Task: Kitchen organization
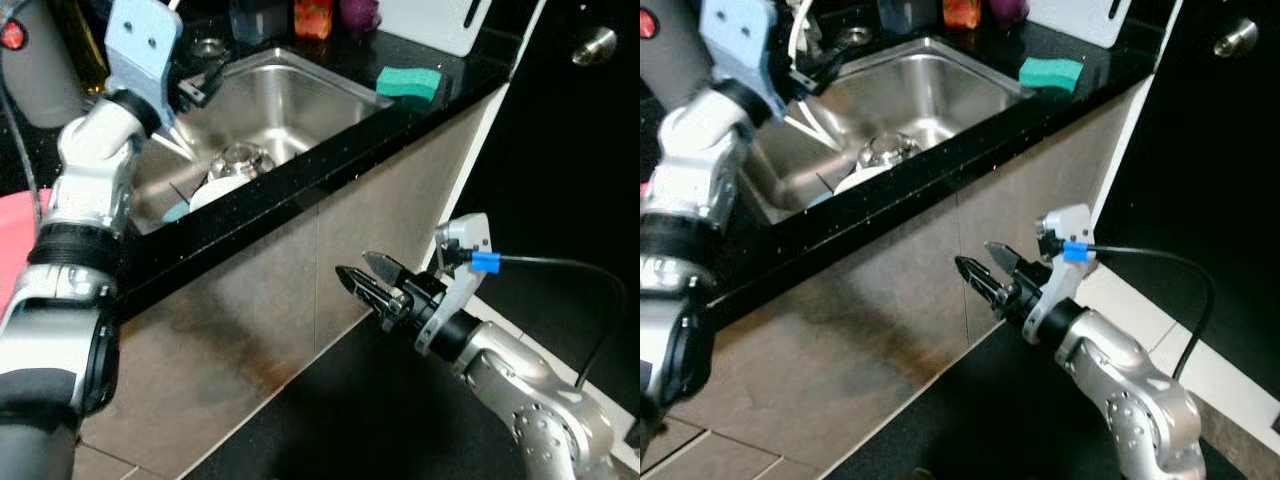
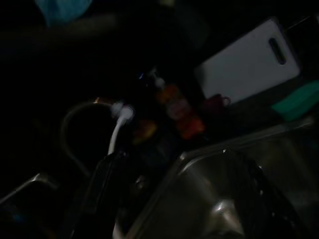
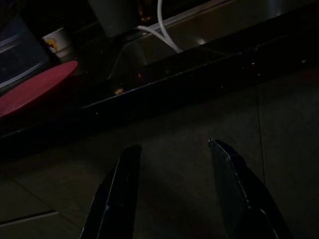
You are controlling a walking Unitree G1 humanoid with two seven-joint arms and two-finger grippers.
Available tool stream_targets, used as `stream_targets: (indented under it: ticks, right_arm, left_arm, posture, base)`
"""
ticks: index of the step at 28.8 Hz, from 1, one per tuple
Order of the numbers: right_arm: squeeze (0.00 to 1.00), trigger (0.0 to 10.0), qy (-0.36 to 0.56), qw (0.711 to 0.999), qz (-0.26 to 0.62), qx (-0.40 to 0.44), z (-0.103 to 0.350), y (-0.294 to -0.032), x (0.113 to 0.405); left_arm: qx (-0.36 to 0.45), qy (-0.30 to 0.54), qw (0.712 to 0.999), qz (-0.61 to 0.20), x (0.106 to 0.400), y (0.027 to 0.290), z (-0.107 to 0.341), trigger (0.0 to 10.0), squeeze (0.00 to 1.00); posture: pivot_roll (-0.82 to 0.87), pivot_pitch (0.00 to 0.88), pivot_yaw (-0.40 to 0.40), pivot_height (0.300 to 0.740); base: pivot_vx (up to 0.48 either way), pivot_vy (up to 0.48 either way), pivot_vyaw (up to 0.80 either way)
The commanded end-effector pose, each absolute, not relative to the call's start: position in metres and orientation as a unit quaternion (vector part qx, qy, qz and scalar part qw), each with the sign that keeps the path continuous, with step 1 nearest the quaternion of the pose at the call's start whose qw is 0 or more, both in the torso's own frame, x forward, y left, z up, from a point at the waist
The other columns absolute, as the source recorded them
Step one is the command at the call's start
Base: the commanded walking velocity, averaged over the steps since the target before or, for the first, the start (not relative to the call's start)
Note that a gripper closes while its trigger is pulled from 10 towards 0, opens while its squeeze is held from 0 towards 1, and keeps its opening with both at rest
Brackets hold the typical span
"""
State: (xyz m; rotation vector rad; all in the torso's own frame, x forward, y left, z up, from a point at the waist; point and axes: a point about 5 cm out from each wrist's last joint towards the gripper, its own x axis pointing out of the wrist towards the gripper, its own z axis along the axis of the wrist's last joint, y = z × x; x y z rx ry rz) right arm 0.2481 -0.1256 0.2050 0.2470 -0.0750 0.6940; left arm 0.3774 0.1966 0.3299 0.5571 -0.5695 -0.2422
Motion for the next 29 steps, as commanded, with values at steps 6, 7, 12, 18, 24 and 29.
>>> stream_targets:
  ticks: [6,7,12,18,24,29]
  right_arm:
    - [0.00,10.0,-0.040,0.917,0.377,0.124,0.200,-0.115,0.255]
    - [0.00,10.0,-0.040,0.913,0.387,0.126,0.199,-0.112,0.257]
    - [0.00,10.0,-0.040,0.898,0.418,0.130,0.196,-0.102,0.264]
    - [0.00,10.0,-0.043,0.892,0.432,0.126,0.194,-0.098,0.266]
    - [0.00,10.0,-0.045,0.889,0.438,0.125,0.192,-0.097,0.269]
    - [0.00,10.0,-0.045,0.890,0.436,0.127,0.189,-0.098,0.270]
  left_arm:
    - [0.386,-0.237,0.892,0.002,0.336,0.230,0.305,10.0,0.00]
    - [0.415,-0.214,0.884,0.013,0.328,0.236,0.291,10.0,0.00]
    - [0.463,-0.162,0.871,0.016,0.305,0.241,0.262,10.0,0.00]
    - [0.487,-0.134,0.863,0.027,0.287,0.240,0.253,10.0,0.00]
    - [0.489,-0.117,0.864,0.010,0.278,0.230,0.246,10.0,0.00]
    - [0.489,-0.101,0.866,-0.031,0.273,0.218,0.241,10.0,0.00]
  posture:
    - [0.03,0.011,0.029,0.740]
    - [0.05,0.004,0.026,0.740]
    - [0.09,0.000,0.017,0.740]
    - [0.10,0.000,0.010,0.740]
    - [0.11,0.000,0.009,0.740]
    - [0.11,0.000,0.013,0.740]
  base:
    - [0.000,0.000,0.80]
    - [0.000,0.000,0.80]
    - [0.000,0.000,0.80]
    - [0.000,0.000,0.79]
    - [0.000,0.000,0.79]
    - [0.000,0.000,0.47]
